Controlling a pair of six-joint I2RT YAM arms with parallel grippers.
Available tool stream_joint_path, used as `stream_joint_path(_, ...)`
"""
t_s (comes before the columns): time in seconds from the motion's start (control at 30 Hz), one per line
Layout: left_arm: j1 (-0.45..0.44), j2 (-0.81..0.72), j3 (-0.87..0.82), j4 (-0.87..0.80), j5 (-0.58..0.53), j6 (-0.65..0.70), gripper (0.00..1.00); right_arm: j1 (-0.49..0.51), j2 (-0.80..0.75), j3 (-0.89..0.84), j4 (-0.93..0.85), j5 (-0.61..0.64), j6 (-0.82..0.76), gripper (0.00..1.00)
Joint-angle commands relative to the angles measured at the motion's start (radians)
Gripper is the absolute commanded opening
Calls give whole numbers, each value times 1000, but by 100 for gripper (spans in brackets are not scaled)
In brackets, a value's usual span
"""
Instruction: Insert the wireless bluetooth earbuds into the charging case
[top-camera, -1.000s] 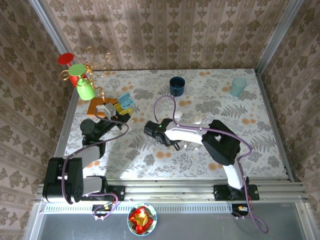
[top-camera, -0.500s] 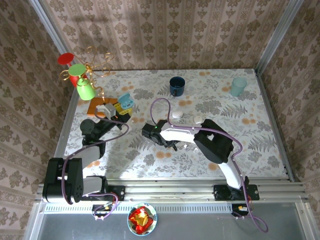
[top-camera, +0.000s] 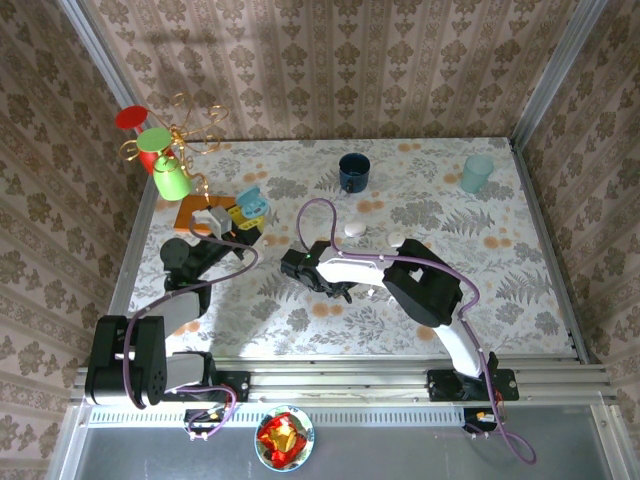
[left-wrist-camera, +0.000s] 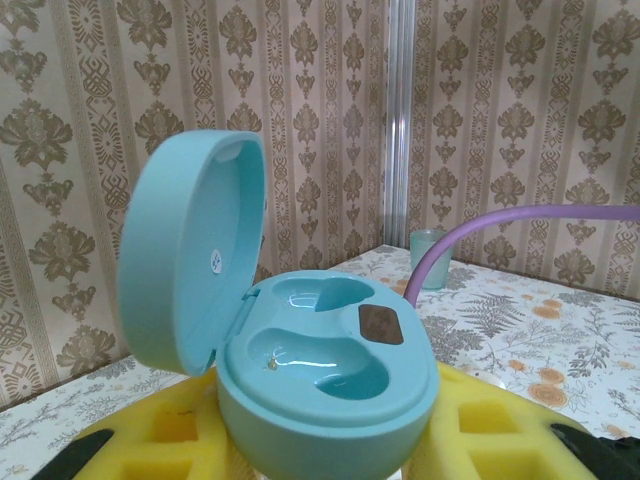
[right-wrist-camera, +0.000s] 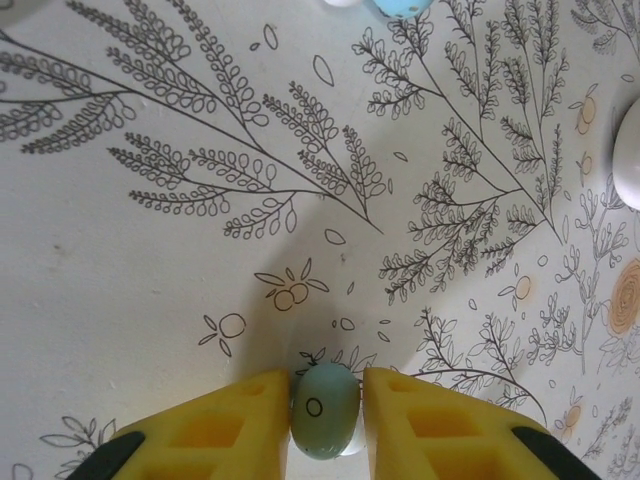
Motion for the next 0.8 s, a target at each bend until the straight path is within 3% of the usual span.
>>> stream_joint_path(0.0,2,-6,-3,24,24,-8,34,-5,28,-7,-35,-6,3,24)
stream_joint_path(0.23,-2,-2,-3,25,25,-4,33,-12,-15,-35,-16,-8,3,21)
stream_joint_path(0.47,-57,33,3,26,24,16,32,-52,-198,-163,111,-59,-14,22)
stream_joint_path(0.77,-163,67,-6,23,-2,64,33,-194,-491,-379,288,-284,-31,23)
